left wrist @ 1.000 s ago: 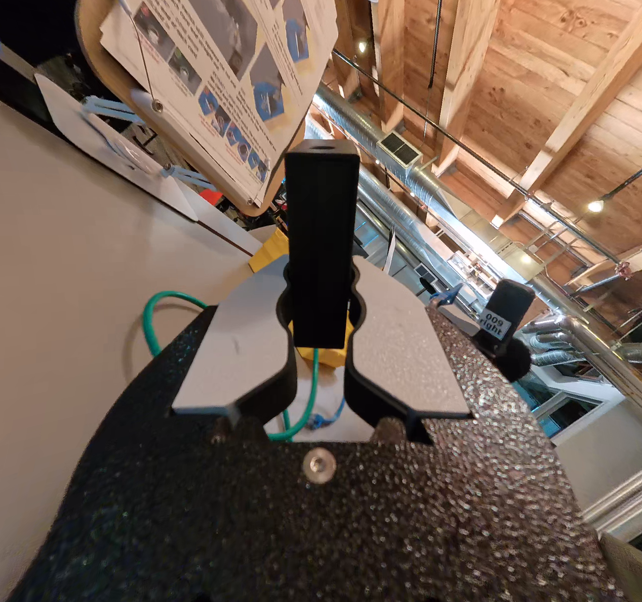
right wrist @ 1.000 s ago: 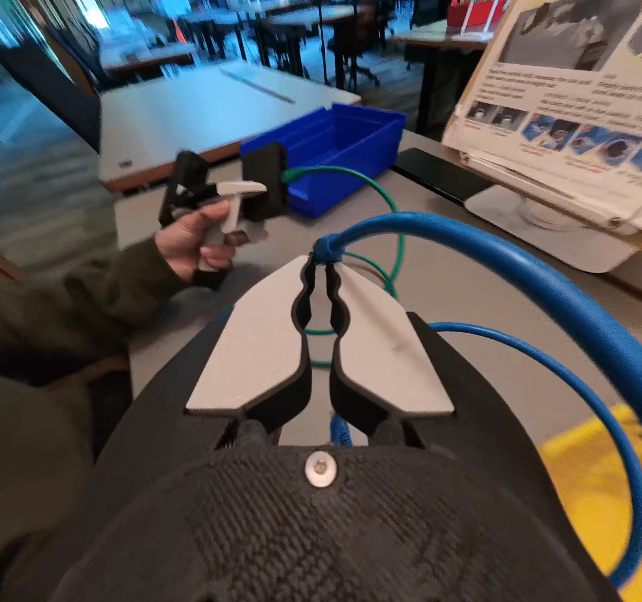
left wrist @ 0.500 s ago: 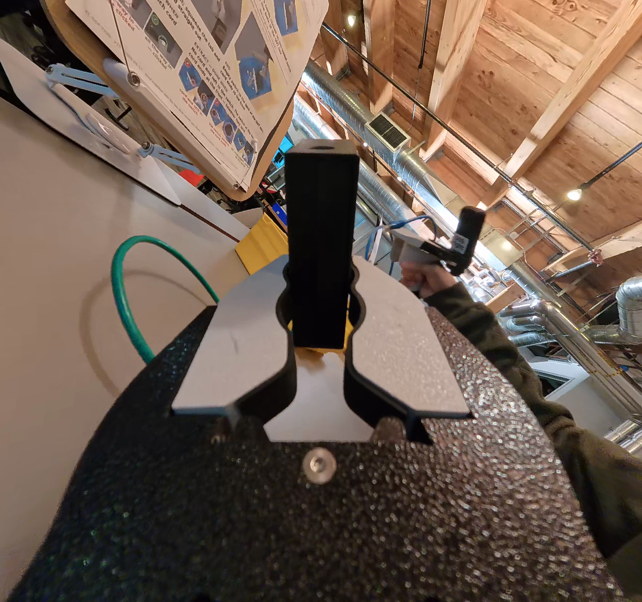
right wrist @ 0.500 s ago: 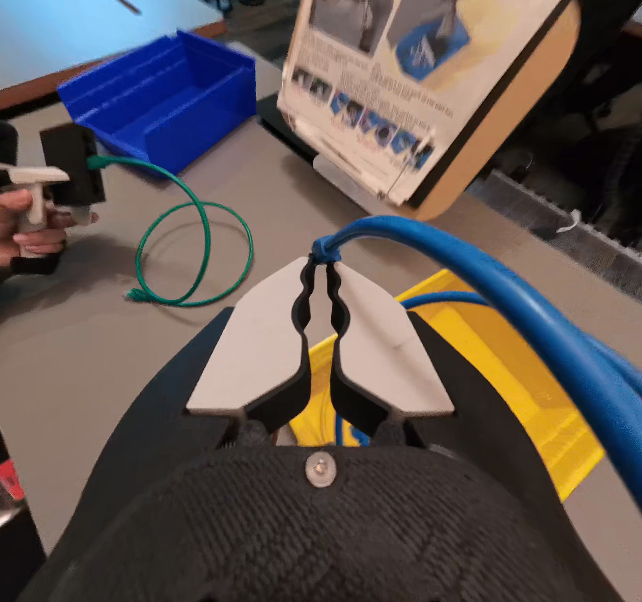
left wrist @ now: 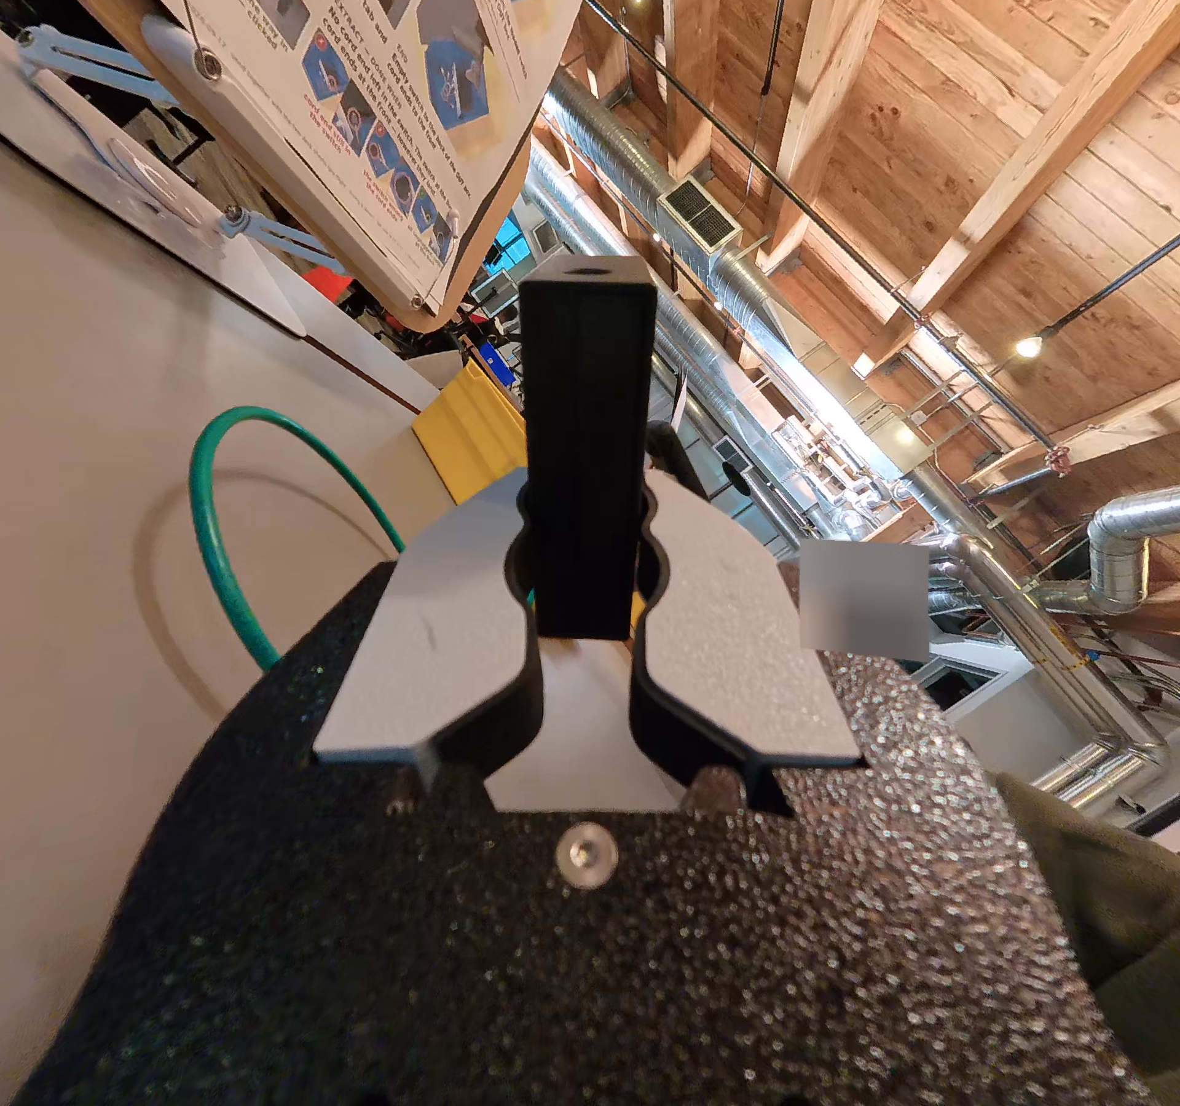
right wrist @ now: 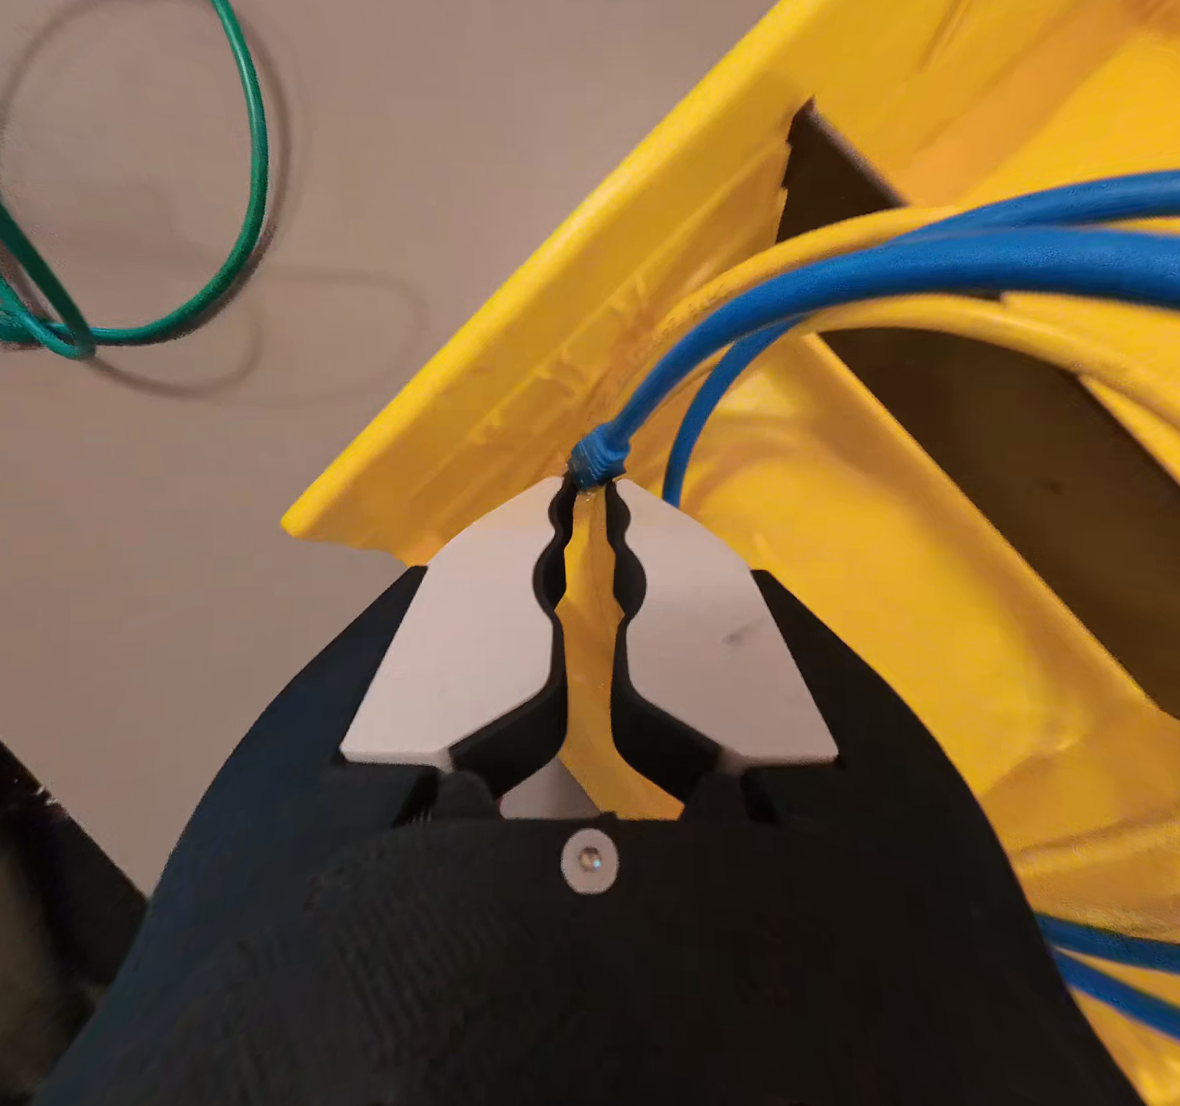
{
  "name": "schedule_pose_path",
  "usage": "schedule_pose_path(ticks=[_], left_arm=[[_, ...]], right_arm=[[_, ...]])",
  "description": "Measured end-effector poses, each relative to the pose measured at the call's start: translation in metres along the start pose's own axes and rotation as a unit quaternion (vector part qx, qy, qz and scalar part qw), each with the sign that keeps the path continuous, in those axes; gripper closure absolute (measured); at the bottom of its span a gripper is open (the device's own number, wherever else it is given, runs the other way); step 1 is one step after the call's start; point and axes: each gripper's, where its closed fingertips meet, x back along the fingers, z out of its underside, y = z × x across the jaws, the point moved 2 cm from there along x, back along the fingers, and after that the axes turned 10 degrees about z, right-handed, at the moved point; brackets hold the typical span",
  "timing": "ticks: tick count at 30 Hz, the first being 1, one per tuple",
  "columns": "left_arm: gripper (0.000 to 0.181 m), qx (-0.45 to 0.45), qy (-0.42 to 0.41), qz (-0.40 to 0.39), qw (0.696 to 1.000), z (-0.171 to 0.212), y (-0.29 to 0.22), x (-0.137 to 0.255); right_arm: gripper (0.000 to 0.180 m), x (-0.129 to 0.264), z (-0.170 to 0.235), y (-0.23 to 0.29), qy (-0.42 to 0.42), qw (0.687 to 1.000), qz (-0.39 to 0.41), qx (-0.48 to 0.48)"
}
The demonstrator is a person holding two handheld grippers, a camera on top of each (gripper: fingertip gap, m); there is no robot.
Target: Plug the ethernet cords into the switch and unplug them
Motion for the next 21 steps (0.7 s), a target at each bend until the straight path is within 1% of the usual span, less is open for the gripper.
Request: schedule_pose_path(ticks=[2, 3, 4, 8, 11, 13, 14, 15, 17, 19, 21], left_arm=[[0.154, 0.000, 0.003, 0.000, 1.000, 0.001, 0.000, 0.000], [0.154, 0.002, 0.003, 0.001, 1.000, 0.001, 0.000, -0.001], [0.154, 0.003, 0.004, 0.001, 1.000, 0.002, 0.000, -0.001], [0.154, 0.008, 0.004, 0.003, 1.000, 0.004, 0.000, -0.002], [0.154, 0.007, 0.009, -0.001, 1.000, 0.005, 0.000, -0.002], [0.154, 0.012, 0.013, -0.004, 1.000, 0.006, 0.000, -0.003], [0.154, 0.018, 0.015, -0.007, 1.000, 0.007, 0.001, -0.003], [0.154, 0.028, 0.015, -0.009, 0.999, 0.008, 0.001, -0.004], [0.154, 0.051, 0.012, -0.003, 0.999, 0.011, 0.002, -0.005], [0.154, 0.072, 0.012, 0.003, 0.997, 0.016, 0.002, -0.007], [0.154, 0.085, 0.017, 0.007, 0.996, 0.021, 0.002, -0.009]], right_arm=[[0.164, -0.003, 0.005, 0.003, 0.005, 1.000, -0.007, -0.009], [0.154, -0.003, 0.007, 0.002, 0.008, 1.000, -0.001, -0.011], [0.147, -0.001, 0.007, 0.002, 0.008, 1.000, 0.000, -0.009], [0.133, 0.023, 0.004, 0.002, -0.009, 1.000, 0.021, -0.004], [0.118, 0.053, -0.002, 0.007, -0.051, 0.998, 0.041, -0.009], [0.114, 0.075, -0.011, 0.015, -0.113, 0.991, 0.068, -0.017], [0.113, 0.086, -0.017, 0.027, -0.154, 0.986, 0.062, -0.023], [0.111, 0.097, -0.024, 0.049, -0.204, 0.978, 0.032, -0.030], [0.113, 0.112, -0.034, 0.108, -0.291, 0.953, -0.073, -0.037], [0.115, 0.110, -0.034, 0.155, -0.322, 0.936, -0.135, -0.050], [0.113, 0.099, -0.035, 0.192, -0.343, 0.919, -0.182, -0.071]])
